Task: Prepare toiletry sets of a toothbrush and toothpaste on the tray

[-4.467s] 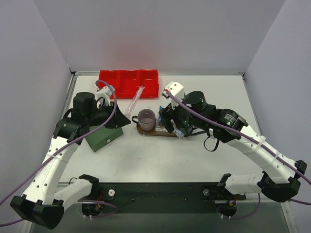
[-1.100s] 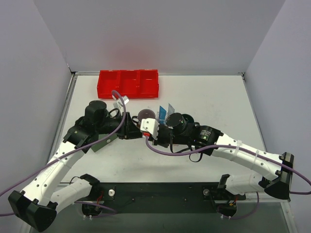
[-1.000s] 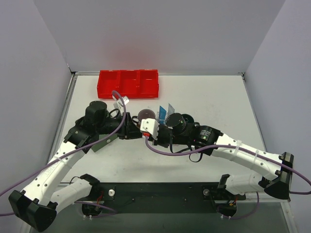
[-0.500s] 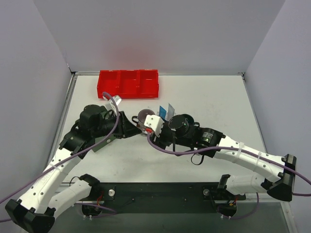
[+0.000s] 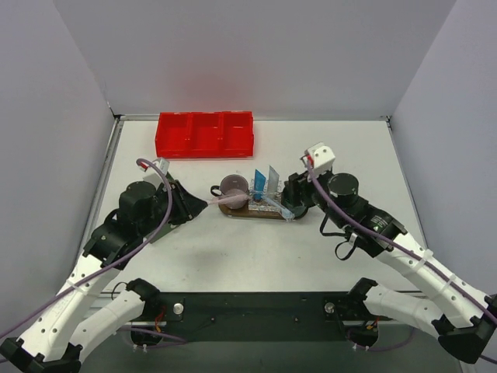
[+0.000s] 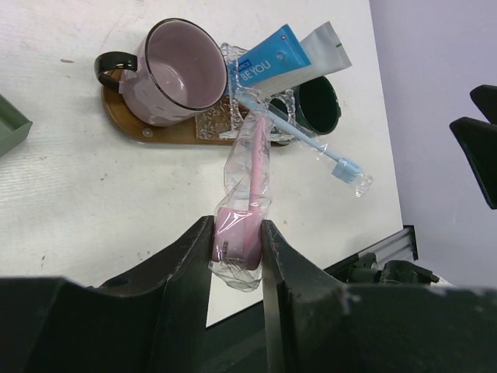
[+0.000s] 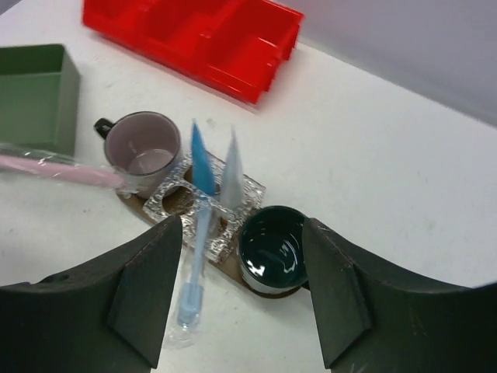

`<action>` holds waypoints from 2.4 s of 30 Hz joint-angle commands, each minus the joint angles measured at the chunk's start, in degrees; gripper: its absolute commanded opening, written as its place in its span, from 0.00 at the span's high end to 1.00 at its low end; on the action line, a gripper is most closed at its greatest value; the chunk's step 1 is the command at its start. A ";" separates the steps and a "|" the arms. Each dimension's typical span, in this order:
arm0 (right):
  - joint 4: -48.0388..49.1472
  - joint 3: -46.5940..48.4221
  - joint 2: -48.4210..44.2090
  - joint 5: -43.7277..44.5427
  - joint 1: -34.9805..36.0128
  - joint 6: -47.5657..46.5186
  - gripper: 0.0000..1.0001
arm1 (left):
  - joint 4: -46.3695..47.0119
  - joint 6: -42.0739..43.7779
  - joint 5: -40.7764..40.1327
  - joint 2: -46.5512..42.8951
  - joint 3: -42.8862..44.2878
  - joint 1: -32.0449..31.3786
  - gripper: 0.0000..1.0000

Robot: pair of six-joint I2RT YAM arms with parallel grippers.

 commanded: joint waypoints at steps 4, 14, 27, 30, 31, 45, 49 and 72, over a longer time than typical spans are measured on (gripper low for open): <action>2.50 -4.60 -5.77 -0.54 -9.12 14.95 0.42 | 2.71 -2.59 -8.20 2.21 0.68 -4.60 1.00; 0.48 -5.74 -8.14 -1.94 -10.79 16.36 0.42 | 7.54 -3.29 -7.76 6.43 0.68 -6.71 1.00; -0.22 -6.36 -8.58 -1.42 -10.88 15.48 0.42 | 9.39 -1.27 -9.60 12.58 3.76 -8.74 1.00; -0.31 -6.44 -8.58 -1.42 -10.88 15.31 0.42 | 9.31 -0.84 -9.96 13.37 4.11 -9.09 1.00; -0.31 -6.53 -8.67 -1.42 -10.88 15.13 0.42 | 9.31 -0.57 -10.48 13.46 4.11 -9.26 1.00; -0.75 -6.71 -8.32 -1.33 -10.88 14.78 0.42 | 10.98 1.36 -10.40 16.97 5.25 -9.70 1.00; -0.75 -6.62 -8.58 -1.07 -10.79 14.69 0.42 | 11.06 1.63 -10.13 18.03 5.43 -9.79 1.00; -0.40 -7.32 -9.11 -0.89 -10.88 14.16 0.42 | 16.60 2.24 -14.97 18.47 1.12 -12.16 1.00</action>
